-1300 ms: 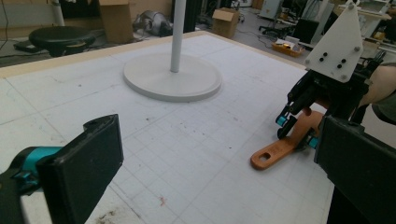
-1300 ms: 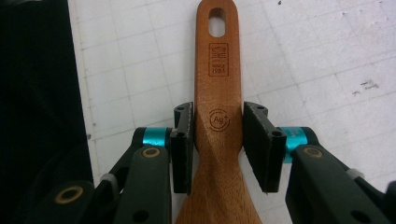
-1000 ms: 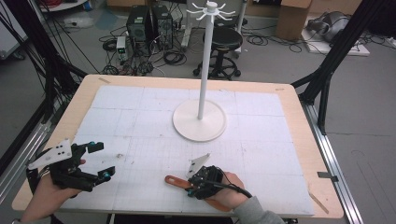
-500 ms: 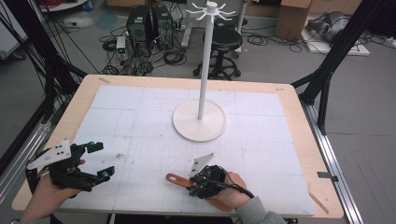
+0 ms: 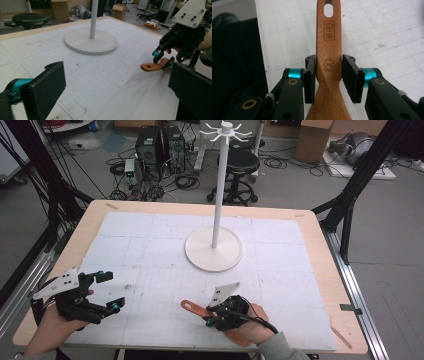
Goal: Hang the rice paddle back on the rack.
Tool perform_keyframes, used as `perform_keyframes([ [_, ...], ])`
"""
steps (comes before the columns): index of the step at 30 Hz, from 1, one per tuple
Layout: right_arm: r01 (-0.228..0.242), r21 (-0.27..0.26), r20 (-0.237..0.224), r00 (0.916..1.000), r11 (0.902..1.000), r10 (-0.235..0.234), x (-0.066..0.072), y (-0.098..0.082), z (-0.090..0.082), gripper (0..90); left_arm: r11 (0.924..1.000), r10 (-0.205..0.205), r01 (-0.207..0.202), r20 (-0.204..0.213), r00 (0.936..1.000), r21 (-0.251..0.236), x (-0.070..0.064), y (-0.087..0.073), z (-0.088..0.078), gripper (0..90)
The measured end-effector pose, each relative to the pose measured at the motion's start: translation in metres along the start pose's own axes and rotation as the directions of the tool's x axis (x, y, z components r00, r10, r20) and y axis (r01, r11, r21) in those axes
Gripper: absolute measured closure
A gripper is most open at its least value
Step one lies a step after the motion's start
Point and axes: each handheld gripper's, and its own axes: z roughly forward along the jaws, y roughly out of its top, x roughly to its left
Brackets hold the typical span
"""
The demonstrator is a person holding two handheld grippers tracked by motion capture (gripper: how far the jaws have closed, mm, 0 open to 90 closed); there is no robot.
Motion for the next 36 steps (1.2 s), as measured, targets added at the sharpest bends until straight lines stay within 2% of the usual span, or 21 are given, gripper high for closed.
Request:
perform_keyframes([
  [6, -0.018, -0.041, 0.016, 0.9997, 0.9990, 0.019, -0.001, -0.001, -0.011, 64.1, 1.0000, 0.001, -0.001, 0.007, 1.0000, 0.006, 0.000, -0.001, 0.003, 1.8],
  [13, -0.019, -0.101, 0.035, 0.9991, 0.9947, 0.023, -0.005, -0.002, -0.022, 64.1, 1.0000, 0.001, -0.001, 0.007, 1.0000, -0.001, 0.001, 0.001, 0.003, 1.8],
  [19, -0.017, -0.128, 0.060, 0.9979, 0.9916, 0.024, -0.005, -0.002, -0.030, 64.2, 1.0000, 0.001, -0.001, 0.009, 1.0000, 0.001, 0.000, 0.000, 0.002, 1.8],
  [30, -0.011, -0.167, 0.076, 0.9968, 0.9859, 0.024, -0.008, -0.001, -0.042, 64.2, 1.0000, 0.001, -0.001, 0.006, 1.0000, 0.001, 0.000, 0.000, 0.001, 1.8],
  [36, -0.004, -0.206, 0.093, 0.9954, 0.9785, 0.023, -0.009, -0.001, -0.052, 64.2, 1.0000, 0.003, -0.003, 0.005, 1.0000, 0.001, 0.000, 0.001, 0.001, 1.8],
])
